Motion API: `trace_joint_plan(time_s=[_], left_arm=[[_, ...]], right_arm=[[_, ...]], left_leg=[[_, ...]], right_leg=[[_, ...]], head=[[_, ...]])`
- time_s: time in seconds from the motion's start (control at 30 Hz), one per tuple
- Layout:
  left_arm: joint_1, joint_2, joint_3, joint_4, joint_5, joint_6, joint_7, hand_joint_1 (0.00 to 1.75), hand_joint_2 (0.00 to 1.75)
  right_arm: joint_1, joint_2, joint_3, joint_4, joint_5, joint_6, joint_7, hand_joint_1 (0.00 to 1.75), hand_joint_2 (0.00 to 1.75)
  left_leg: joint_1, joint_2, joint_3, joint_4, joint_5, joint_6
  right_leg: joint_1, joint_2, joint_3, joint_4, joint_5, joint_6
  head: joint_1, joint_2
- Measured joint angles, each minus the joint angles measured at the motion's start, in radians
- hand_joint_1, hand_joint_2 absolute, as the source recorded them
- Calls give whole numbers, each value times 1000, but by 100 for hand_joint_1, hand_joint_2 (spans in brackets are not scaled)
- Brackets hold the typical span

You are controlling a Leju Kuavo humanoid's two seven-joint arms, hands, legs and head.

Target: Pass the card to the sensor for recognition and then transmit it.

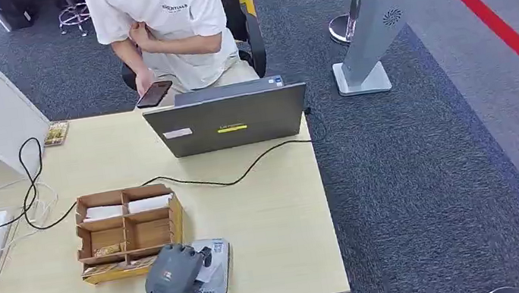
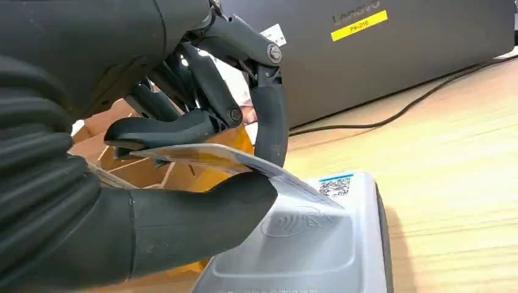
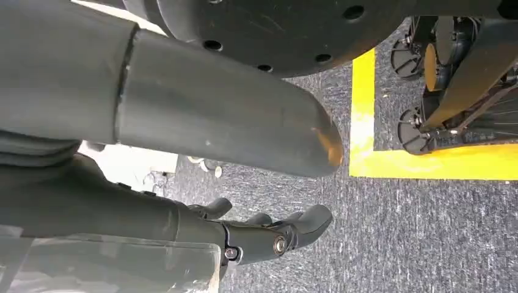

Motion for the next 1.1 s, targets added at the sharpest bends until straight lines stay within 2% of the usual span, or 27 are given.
trace_joint_plan(time_s=[0.7,0.73,0.8,0.97,1.1], left_arm=[[-33,2,0,0,16,-6,9,175,175],[-35,2,0,0,25,-15,8,175,175],[-49,4,0,0,92,-84,-21,175,175],[-95,27,0,7,219,-203,-66,175,175],[-124,39,-6,38,237,-210,-74,175,175]], right_arm=[[0,0,-6,0,6,2,-7,0,0],[0,0,-6,0,8,2,-8,0,0],[0,0,-7,0,10,5,-11,0,0],[0,0,-16,0,25,15,-14,0,0],[0,0,-20,0,34,21,-8,0,0]], left_leg=[[0,0,0,0,0,0],[0,0,0,0,0,0],[0,0,0,0,0,0],[0,0,0,0,0,0],[0,0,0,0,0,0]], right_leg=[[0,0,0,0,0,0],[0,0,0,0,0,0],[0,0,0,0,0,0],[0,0,0,0,0,0],[0,0,0,0,0,0]], head=[[0,0],[0,0],[0,0],[0,0],[0,0]])
